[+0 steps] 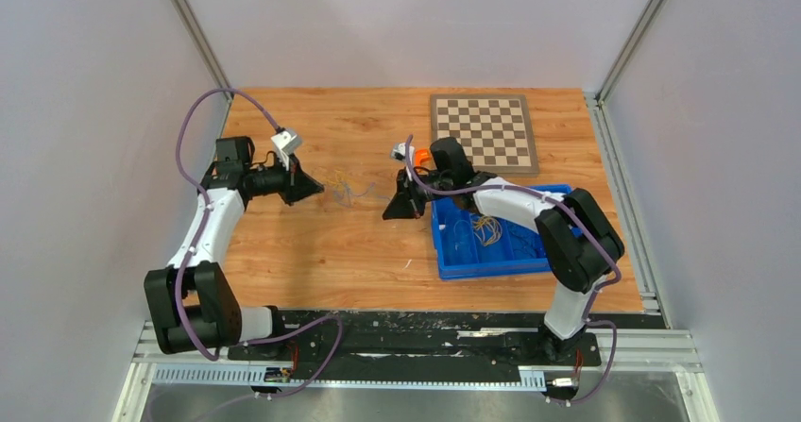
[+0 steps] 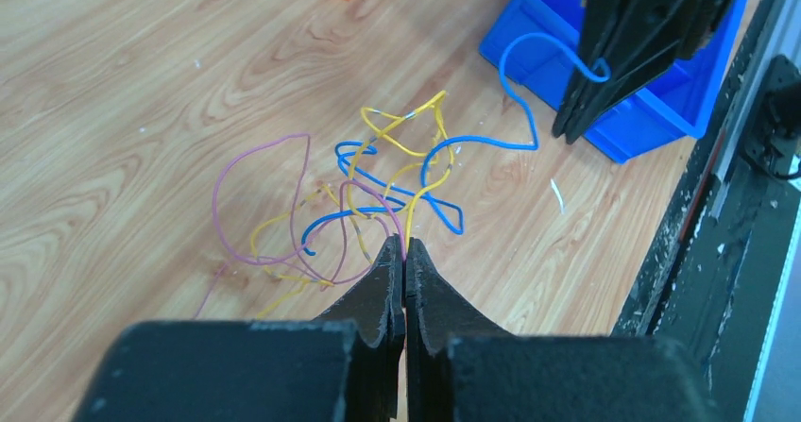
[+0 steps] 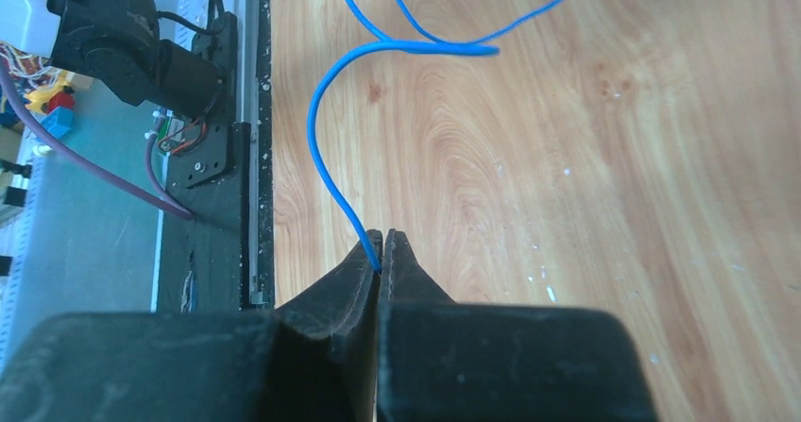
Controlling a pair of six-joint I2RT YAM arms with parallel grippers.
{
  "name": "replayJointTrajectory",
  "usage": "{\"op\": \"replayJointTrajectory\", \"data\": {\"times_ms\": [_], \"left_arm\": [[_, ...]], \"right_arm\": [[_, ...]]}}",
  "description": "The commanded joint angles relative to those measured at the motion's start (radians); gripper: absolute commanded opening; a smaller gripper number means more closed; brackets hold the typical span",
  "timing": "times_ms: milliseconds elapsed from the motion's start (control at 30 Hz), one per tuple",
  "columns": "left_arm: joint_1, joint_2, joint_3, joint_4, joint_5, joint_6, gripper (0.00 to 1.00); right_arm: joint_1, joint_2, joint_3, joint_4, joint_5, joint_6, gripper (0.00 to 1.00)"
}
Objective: Untangle the cables
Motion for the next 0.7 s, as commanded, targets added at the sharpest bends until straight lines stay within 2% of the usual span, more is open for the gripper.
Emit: {"op": "replayJointTrajectory", "data": {"times_ms": [0,167,400,533,667], "left_arm": [[0.036,-0.044,0.049,0.05,0.039,-0.115,0.0],[0.083,-0.04,0.053,0.055,-0.076,-0.165,0.0],[0.22,0.057,0.043,-0.061,-0.197,-0.014,0.0],[0.246,0.093,0.023,-0.084,-0.253,0.055,0.0],[0.248,0.099,0.004,-0.085,-0.27,0.065,0.0]], "right_arm": [[-0.031,-0.093,-0.021,-0.089,0.048,-0.097,0.0],[-0.141,-0.221,-0.018,-0.258,0.055,-0.146,0.0],[-0.372,-0.52,0.004,-0.377,0.046,-0.186,0.0],[-0.402,-0.621,0.03,-0.427,0.04,-0.207,0.0],[-0.4,-0.644,0.064,-0.438,0.013,-0.167,0.0]]}}
